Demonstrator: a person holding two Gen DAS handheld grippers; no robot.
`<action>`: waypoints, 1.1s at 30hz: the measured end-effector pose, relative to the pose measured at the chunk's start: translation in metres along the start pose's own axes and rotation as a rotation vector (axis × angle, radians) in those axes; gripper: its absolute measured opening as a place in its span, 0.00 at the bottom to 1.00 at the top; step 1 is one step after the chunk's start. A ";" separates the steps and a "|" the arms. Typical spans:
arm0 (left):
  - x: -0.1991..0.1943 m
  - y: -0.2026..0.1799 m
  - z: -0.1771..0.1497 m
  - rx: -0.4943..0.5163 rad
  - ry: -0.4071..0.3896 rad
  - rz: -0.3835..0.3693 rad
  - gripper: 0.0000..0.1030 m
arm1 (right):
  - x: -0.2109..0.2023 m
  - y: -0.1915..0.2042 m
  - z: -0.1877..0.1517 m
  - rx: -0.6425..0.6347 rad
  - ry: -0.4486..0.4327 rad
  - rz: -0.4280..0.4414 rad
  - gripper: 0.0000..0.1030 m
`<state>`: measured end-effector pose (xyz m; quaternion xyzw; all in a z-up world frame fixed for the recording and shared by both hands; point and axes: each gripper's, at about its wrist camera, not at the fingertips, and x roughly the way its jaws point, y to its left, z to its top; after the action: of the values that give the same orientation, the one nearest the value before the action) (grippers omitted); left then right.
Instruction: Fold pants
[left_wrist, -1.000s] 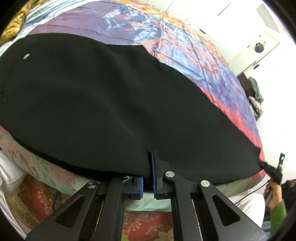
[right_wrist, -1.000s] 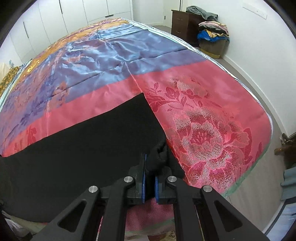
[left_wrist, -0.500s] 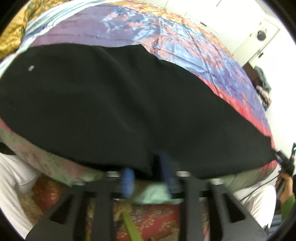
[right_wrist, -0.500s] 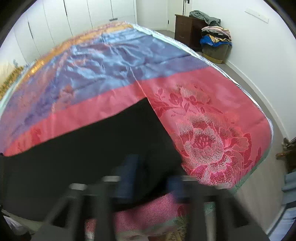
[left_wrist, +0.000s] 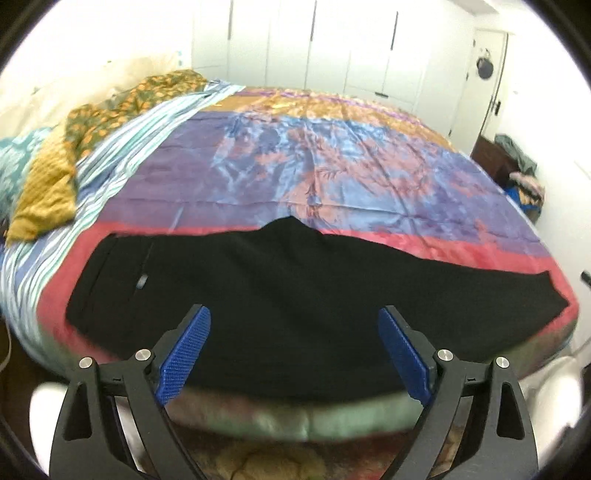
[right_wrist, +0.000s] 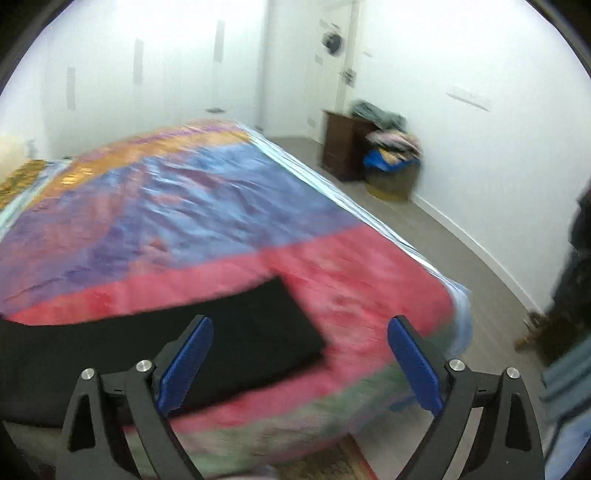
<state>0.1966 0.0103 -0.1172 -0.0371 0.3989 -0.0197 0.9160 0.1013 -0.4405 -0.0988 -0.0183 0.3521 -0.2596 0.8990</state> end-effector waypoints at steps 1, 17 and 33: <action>0.015 0.002 0.002 0.002 0.009 0.015 0.90 | -0.002 0.018 0.001 -0.018 -0.006 0.040 0.96; 0.094 0.035 -0.040 0.001 0.180 0.200 0.95 | 0.077 0.176 -0.089 -0.190 0.251 0.338 1.00; 0.068 0.001 -0.012 0.000 0.113 0.109 0.94 | 0.082 0.179 -0.094 -0.171 0.220 0.354 1.00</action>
<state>0.2337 0.0064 -0.1748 -0.0139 0.4514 0.0282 0.8918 0.1728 -0.3113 -0.2596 -0.0041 0.4665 -0.0676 0.8819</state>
